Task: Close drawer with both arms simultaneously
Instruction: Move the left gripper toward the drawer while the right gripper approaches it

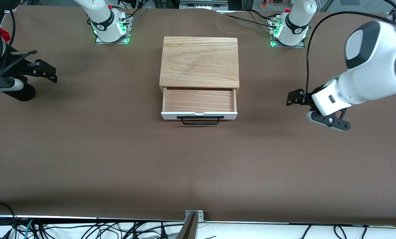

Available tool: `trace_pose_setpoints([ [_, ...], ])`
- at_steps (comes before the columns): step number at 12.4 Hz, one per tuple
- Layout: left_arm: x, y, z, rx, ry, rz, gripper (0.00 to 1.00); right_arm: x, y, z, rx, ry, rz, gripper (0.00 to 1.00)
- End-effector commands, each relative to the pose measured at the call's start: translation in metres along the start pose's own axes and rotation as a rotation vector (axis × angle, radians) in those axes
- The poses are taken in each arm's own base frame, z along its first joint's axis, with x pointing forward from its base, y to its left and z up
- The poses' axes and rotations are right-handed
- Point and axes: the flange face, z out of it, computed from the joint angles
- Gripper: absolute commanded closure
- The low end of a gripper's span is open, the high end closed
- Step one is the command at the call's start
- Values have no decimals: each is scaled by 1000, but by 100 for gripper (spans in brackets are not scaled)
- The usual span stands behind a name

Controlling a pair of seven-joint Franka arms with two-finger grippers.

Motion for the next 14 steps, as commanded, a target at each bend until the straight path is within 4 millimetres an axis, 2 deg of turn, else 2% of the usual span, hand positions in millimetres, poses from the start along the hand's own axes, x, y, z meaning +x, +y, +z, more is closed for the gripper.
trace_pose_setpoints([
  [1, 18, 13, 10, -17, 36, -26, 0, -1, -1, -3, 2, -5, 11, 0],
  [3, 23, 22, 19, -16, 42, -45, 0, -1, -10, -2, 3, -6, -1, 0],
  [5, 29, 23, 23, -39, 60, -51, 0, 8, -21, 10, 31, -18, -31, 0],
  [6, 31, 24, 25, -67, 69, -61, 0, 21, -31, 29, 47, -52, -51, 0],
  [7, 33, 23, 28, -73, 73, -64, 0, 26, -46, 40, 47, -74, -72, 0],
  [8, 36, 23, 32, -73, 79, -65, 0, 27, -57, 42, 54, -73, -83, 0],
  [10, 44, 36, 46, -81, 96, -51, 0, 40, -85, 65, 160, -116, -108, 0],
  [13, 59, 35, 71, -126, 120, -83, 0, 51, -118, 84, 227, -129, -130, 0],
  [14, 63, 43, 80, -128, 128, -75, 0, 55, -129, 87, 246, -109, -139, 0],
])
